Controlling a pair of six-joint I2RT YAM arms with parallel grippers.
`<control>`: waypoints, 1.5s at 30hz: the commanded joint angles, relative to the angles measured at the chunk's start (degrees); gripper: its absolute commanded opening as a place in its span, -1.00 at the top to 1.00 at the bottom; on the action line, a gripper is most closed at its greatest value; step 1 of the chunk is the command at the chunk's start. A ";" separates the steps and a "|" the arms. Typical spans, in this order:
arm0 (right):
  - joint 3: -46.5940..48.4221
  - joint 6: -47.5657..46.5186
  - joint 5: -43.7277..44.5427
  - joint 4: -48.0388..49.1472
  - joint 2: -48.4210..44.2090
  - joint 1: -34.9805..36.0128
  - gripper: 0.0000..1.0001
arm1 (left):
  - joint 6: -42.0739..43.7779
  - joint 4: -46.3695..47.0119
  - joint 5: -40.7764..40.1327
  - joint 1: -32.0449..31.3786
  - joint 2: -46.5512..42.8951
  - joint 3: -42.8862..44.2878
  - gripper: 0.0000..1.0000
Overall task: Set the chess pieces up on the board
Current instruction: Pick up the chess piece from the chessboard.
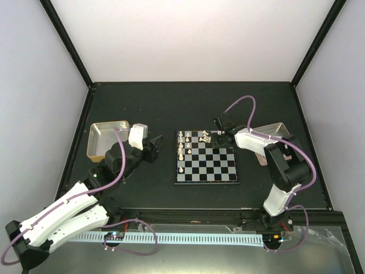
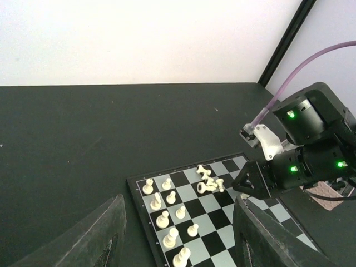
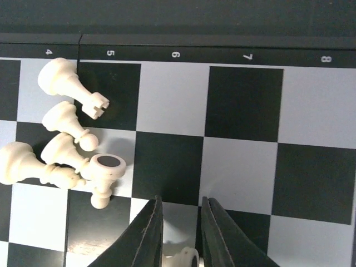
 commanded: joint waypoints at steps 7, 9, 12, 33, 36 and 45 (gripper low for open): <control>-2.35 5.58 0.40 -6.36 -2.90 -0.31 0.57 | 1.15 -0.01 1.10 0.48 1.38 0.19 -0.08; -3.17 6.29 -0.64 -6.51 -3.77 -0.29 0.58 | 1.16 0.05 1.16 0.50 1.49 0.19 -0.08; -4.31 7.07 -2.28 -6.26 -4.85 -0.32 0.59 | 1.15 0.07 1.32 0.50 1.75 0.34 -0.08; -6.80 2.36 -6.95 -4.93 -8.08 4.12 0.19 | 0.98 0.02 1.51 0.58 2.73 0.38 -0.08; -6.44 1.64 -6.16 -5.64 -7.71 5.40 0.17 | 0.90 0.07 1.51 0.58 2.91 0.38 -0.08; -3.11 1.13 0.61 -10.18 -4.16 9.39 0.28 | 0.89 0.08 1.51 0.65 3.36 0.45 -0.08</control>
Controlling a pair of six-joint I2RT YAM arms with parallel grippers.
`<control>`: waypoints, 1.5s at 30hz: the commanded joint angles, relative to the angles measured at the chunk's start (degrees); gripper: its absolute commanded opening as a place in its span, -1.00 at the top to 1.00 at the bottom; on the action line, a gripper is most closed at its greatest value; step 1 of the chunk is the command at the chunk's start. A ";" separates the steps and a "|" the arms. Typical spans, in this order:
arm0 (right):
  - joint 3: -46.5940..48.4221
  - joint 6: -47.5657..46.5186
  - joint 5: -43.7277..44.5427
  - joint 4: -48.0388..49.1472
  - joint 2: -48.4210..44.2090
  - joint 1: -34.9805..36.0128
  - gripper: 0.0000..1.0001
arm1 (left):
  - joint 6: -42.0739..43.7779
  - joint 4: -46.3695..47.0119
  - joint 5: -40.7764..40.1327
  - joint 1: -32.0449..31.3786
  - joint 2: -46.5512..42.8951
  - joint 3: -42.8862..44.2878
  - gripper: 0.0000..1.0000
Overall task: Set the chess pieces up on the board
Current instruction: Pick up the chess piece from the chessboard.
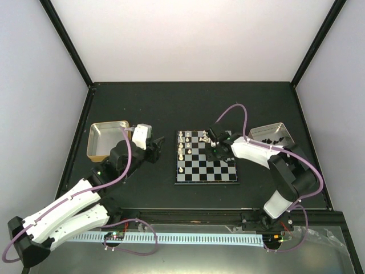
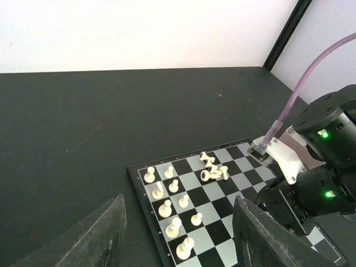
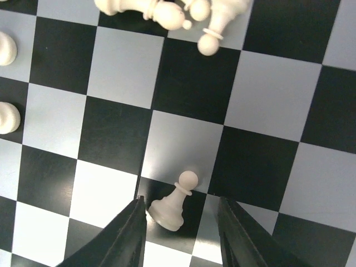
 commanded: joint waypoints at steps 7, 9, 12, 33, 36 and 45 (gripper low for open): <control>4.17 0.27 7.54 -6.44 4.30 3.25 0.63 | 0.33 0.30 0.35 0.37 0.43 0.54 -0.09; 4.54 0.60 8.09 -6.63 5.03 3.35 0.66 | 0.23 0.29 0.32 0.37 0.52 0.62 -0.09; 4.54 1.46 8.43 -6.51 5.31 3.33 0.66 | 0.23 0.17 0.27 0.37 0.69 0.79 -0.10; -0.52 7.21 6.80 -1.21 1.29 3.81 0.82 | -2.64 -0.40 2.20 0.45 2.10 1.46 -0.16; -2.20 4.50 6.64 3.42 -3.07 3.73 0.82 | -3.76 -0.49 3.63 0.47 2.10 1.66 -0.18; -12.60 -5.16 -10.88 24.98 -23.94 3.89 0.86 | -10.59 2.53 21.89 1.29 4.90 5.60 -0.32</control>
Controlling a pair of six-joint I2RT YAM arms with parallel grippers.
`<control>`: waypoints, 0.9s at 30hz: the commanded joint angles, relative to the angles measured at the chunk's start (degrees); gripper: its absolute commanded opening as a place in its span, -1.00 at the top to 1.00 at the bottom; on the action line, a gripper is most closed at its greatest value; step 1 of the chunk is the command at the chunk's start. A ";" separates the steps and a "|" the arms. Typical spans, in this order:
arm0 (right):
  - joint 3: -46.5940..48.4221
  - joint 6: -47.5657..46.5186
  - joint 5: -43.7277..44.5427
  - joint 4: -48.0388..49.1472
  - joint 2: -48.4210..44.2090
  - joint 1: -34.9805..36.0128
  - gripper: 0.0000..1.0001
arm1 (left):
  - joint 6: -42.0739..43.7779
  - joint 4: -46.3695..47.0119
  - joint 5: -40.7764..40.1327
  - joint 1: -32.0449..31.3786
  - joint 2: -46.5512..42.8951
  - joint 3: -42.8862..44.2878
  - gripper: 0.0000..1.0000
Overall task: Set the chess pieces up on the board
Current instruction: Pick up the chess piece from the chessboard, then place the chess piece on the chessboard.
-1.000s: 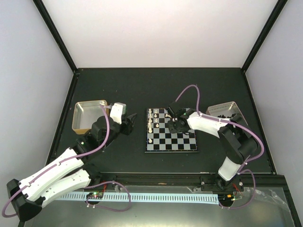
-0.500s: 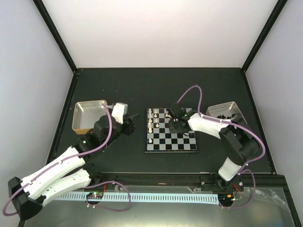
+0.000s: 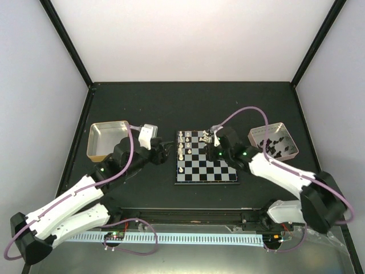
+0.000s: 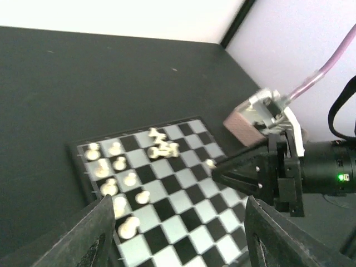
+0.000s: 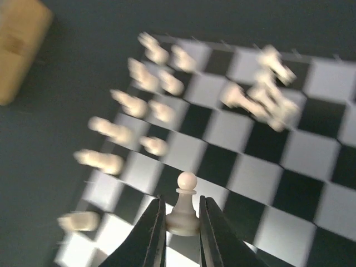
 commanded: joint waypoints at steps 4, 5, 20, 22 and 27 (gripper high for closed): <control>-6.59 -5.93 -23.44 19.88 -15.35 0.38 0.86 | -6.65 1.72 21.94 0.78 7.16 10.84 -0.35; -7.46 -6.41 -26.13 21.48 -16.89 0.42 0.85 | -7.73 2.02 23.72 0.87 8.09 11.62 -0.35; -12.48 -11.75 -39.99 29.34 -29.03 0.45 0.89 | -20.10 11.00 45.93 1.58 15.66 13.66 0.05; -12.48 -11.76 -40.20 29.75 -29.09 0.46 0.89 | -20.21 11.03 46.88 1.62 16.60 13.72 0.13; -12.54 -12.02 -40.11 29.76 -28.92 0.46 0.89 | -20.34 12.28 49.96 1.62 18.33 14.17 0.46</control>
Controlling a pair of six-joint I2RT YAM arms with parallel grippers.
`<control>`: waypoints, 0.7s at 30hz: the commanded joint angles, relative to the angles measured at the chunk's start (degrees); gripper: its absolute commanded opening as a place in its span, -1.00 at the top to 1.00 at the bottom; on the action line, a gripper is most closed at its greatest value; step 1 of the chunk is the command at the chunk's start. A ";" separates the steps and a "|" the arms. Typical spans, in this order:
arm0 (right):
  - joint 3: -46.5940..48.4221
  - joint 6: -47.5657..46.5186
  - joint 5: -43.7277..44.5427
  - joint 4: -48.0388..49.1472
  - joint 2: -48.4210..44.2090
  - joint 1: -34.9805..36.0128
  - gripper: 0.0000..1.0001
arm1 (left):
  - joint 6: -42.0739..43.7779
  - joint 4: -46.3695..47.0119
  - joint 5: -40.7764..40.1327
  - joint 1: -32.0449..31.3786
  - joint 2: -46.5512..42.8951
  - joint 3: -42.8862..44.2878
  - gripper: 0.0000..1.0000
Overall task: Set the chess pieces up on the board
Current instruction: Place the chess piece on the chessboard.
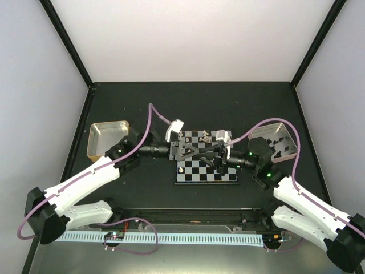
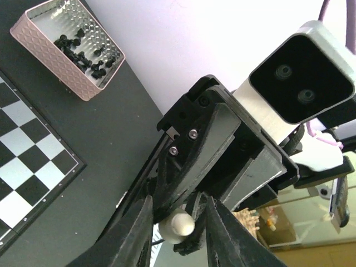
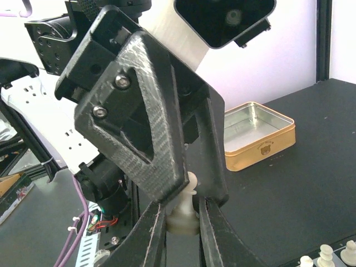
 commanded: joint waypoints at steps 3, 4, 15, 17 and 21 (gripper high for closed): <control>-0.85 -1.26 -0.39 1.81 -0.39 0.34 0.90 | -0.45 2.61 4.75 0.34 1.20 3.12 0.71; -0.80 -1.25 0.03 1.53 -0.39 0.33 0.90 | 0.16 2.25 4.69 0.33 1.13 3.17 0.77; -1.49 2.20 10.60 -2.59 -1.59 0.28 -0.24 | 11.31 -8.10 -5.30 0.33 -0.42 5.75 0.97; -1.81 4.07 15.86 -4.41 -2.49 0.24 -0.29 | 15.92 -13.95 -11.49 -0.06 -0.75 7.40 0.96; -2.14 8.25 22.39 -9.34 -3.55 0.22 -0.30 | 22.75 -24.95 -27.22 -1.44 -0.62 10.80 0.96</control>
